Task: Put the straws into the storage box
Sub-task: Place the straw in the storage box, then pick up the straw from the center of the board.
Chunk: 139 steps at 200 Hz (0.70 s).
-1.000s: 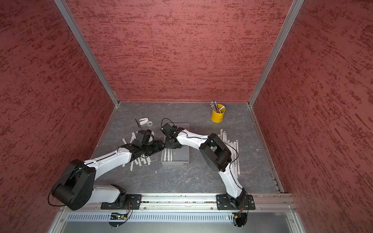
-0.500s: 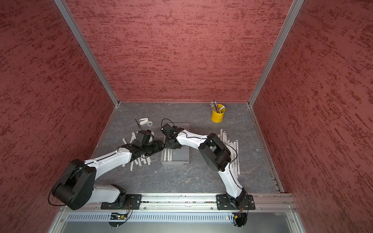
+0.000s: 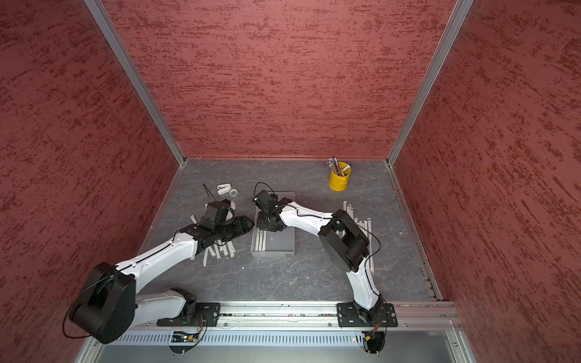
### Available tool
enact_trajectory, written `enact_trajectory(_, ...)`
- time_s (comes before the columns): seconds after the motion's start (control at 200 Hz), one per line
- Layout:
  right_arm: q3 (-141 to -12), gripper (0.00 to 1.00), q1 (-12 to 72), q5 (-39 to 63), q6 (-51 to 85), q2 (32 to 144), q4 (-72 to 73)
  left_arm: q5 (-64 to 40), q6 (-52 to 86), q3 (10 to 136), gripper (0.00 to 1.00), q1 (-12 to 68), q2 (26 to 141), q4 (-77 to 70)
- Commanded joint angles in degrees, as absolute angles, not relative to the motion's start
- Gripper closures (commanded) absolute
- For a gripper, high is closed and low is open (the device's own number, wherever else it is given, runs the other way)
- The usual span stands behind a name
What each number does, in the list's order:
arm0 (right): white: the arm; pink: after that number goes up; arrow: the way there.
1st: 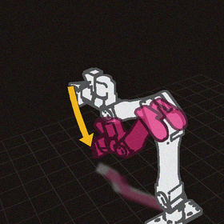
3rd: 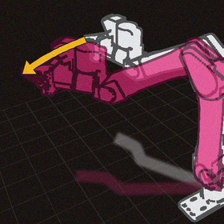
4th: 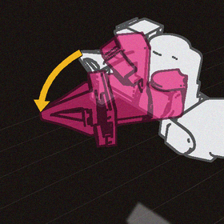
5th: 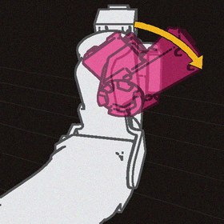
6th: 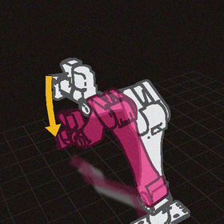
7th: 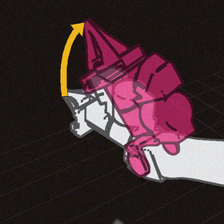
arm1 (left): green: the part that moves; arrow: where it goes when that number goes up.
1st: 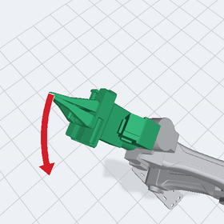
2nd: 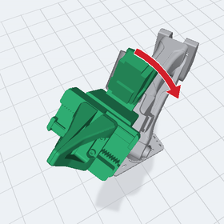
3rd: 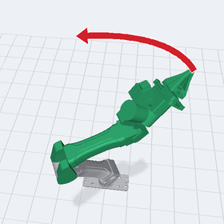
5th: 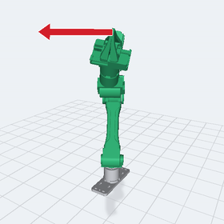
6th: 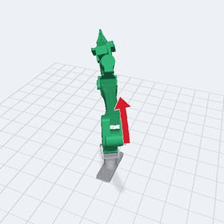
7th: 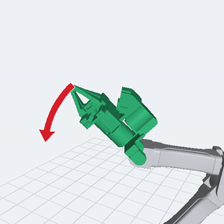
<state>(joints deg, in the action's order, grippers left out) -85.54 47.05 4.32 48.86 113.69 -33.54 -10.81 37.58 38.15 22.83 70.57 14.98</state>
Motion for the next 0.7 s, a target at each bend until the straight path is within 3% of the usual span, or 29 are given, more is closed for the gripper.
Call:
enact_trajectory(0.0,-79.5,0.75,43.8,4.1,47.7,103.6,-34.8,-6.2,33.1,43.2,0.25,22.3,67.7,22.1)
enact_trajectory(0.135,-70.5,0.74,36.6,-0.8,41.3,94.0,-41.0,3.2,27.0,50.4,0.24,27.9,69.4,29.8)
enact_trajectory(0.316,-61.9,0.73,24.7,-8.2,34.6,86.6,-46.6,6.9,25.1,58.8,0.22,37.1,77.2,30.2)
enact_trajectory(0.516,-57.0,0.69,17.8,-9.0,33.9,88.2,-42.5,7.7,25.0,65.2,0.19,45.4,88.2,31.2)
enact_trajectory(0.691,-56.3,0.70,16.6,-7.9,34.8,93.6,-38.1,4.5,26.7,64.1,0.18,45.7,90.8,29.5)
